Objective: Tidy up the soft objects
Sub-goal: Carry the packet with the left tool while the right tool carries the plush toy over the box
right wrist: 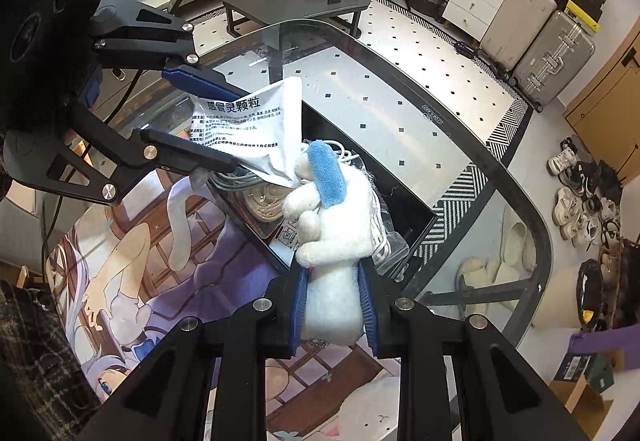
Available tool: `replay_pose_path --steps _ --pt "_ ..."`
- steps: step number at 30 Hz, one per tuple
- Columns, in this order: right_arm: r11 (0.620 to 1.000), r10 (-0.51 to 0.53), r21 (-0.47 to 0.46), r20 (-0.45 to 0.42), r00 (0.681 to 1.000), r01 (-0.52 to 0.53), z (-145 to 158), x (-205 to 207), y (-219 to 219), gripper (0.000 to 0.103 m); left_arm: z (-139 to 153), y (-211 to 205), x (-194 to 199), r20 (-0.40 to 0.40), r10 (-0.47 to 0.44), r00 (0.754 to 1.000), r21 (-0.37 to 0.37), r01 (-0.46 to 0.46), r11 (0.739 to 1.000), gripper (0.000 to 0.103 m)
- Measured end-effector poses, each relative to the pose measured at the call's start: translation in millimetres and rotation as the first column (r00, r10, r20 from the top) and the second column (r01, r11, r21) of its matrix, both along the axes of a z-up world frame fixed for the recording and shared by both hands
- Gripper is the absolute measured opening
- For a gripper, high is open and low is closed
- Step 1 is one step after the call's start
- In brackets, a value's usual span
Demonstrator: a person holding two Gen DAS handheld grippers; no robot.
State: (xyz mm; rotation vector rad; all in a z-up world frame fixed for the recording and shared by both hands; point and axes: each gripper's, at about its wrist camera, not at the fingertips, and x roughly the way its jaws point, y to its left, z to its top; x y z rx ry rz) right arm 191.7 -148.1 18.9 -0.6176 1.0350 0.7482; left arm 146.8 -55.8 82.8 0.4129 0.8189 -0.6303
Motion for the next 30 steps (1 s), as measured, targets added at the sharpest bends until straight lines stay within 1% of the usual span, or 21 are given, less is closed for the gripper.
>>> replay_pose_path --steps 20,25,30 --pt "1.0 0.01 0.005 -0.022 1.0 -0.01 -17.2 25.4 8.3 0.024 -16.1 0.6 23.8 -0.031 0.002 1.0 0.004 -0.002 1.0 0.034" --pt "1.0 0.009 0.008 -0.034 0.999 -0.009 -21.7 30.5 11.3 0.024 -22.5 0.2 29.9 -0.048 0.002 0.999 0.009 -0.002 1.0 0.034" --pt "1.0 0.012 0.006 -0.062 0.998 -0.012 -31.1 35.2 15.9 0.024 -32.0 -2.5 37.3 -0.076 0.003 0.997 0.031 -0.001 1.0 0.034"
